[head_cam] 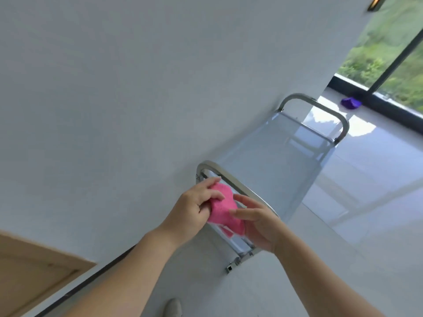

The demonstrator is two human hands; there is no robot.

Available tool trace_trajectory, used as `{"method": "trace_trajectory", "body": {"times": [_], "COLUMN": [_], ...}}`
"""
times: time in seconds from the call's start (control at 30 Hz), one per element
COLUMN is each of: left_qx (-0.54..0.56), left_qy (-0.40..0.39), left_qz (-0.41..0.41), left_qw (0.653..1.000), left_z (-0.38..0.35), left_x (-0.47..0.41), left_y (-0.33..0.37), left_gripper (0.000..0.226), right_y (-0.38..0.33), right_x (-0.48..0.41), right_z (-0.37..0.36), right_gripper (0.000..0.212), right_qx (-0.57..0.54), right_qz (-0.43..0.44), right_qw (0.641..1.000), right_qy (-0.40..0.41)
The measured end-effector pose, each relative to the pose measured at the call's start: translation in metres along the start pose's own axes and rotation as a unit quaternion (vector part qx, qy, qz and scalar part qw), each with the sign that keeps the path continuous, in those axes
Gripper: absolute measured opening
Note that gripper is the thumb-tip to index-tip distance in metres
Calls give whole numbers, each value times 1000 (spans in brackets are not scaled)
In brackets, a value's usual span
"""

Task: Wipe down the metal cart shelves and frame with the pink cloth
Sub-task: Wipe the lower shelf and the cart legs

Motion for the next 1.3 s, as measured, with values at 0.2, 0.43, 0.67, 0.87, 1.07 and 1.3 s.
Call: {"method": "trace_trajectory", "body": {"times": [0.2,0.43,0.67,0.87,1.07,1.3], "left_qx": [244,199,164,183,211,218], "left_qy": [-39,-149,-180,-150,-110,-91], "left_qz": [171,185,189,185,191,229], "left_qw": [954,951,951,954,952,944], "left_z": [-50,-124,-219,-334,-412,-437], "left_x": [-2,-9,-38,-58,-83,-123], "left_y": [-23,-33,-30,-1,19,-1], "left_gripper": [40,40,39,39,38,22], "right_y": [-1,21,17,-7,-42,-77], "right_x": [36,84,127,195,233,211], "right_z": [40,97,196,298,370,410], "right_gripper": [63,61,38,27,26,30], "right_qx": [37,51,102,128,156,182], "right_qz": [121,171,155,147,161,165], "right_qw": [974,932,915,914,910,910], "right_qy": [185,315,357,355,348,335]}}
Point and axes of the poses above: each hand's wrist, its own x-axis away from the middle knuckle, its own z-axis out of the back of the hand, y = z × x, the point moved 7 cm from there along -x, towards the middle knuckle, and after that the axes turned 11 degrees about x, right-handed, at the moved point
